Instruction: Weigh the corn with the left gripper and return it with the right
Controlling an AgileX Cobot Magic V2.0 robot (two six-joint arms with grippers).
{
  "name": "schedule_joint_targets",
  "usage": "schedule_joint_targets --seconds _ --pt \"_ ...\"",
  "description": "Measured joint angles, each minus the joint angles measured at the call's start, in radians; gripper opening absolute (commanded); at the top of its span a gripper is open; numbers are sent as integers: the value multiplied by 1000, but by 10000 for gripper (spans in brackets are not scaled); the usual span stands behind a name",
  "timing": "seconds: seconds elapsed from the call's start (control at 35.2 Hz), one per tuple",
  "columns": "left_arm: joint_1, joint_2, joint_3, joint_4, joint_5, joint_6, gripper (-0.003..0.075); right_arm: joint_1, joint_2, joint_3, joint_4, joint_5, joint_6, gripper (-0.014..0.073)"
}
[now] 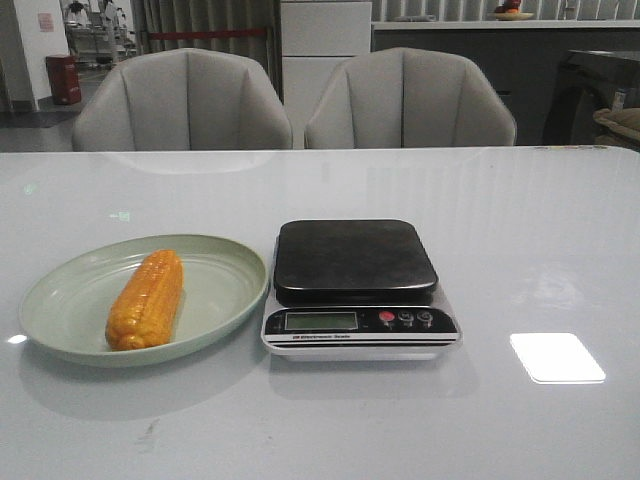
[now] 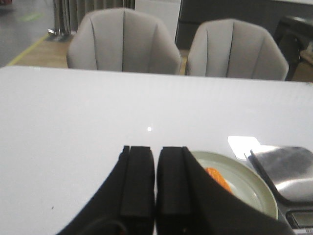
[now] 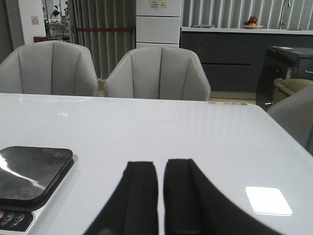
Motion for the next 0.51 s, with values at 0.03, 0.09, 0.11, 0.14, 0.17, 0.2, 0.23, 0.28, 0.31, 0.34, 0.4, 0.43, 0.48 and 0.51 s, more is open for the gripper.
schedule_joint_targets --seconds 0.03,0.09,0.11,0.14,0.17,0.2,0.23,0.28,0.31,0.34,0.4,0.43,0.48,0.51 --pt "0 22 -7 0 16 0 124 0 0 0 0 0 0 206" --pt "0 59 -11 0 36 0 124 0 0 0 0 0 0 206" --pt "0 79 -11 0 39 0 124 0 0 0 0 0 0 206" --pt "0 98 -11 0 42 0 125 0 0 0 0 0 0 206" --pt "0 113 -11 0 42 0 125 0 0 0 0 0 0 206" --pt "0 130 -11 0 42 0 125 0 0 0 0 0 0 206" --pt "0 144 -11 0 42 0 128 0 0 0 0 0 0 206" --pt "-1 179 -11 -2 42 0 145 0 0 0 0 0 0 206" --pt "-3 196 -13 -2 42 0 172 0 0 0 0 0 0 206" --pt "-5 212 -15 -2 44 0 212 0 0 0 0 0 0 206" --pt "-17 244 -30 -2 52 0 326 0 0 0 0 0 0 206" --pt "-28 260 -41 -2 55 0 390 0 0 0 0 0 0 206" --pt "-50 290 -64 0 57 0 496 0 0 0 0 0 0 206" --pt "-62 309 -77 0 59 0 543 0 0 0 0 0 0 206"
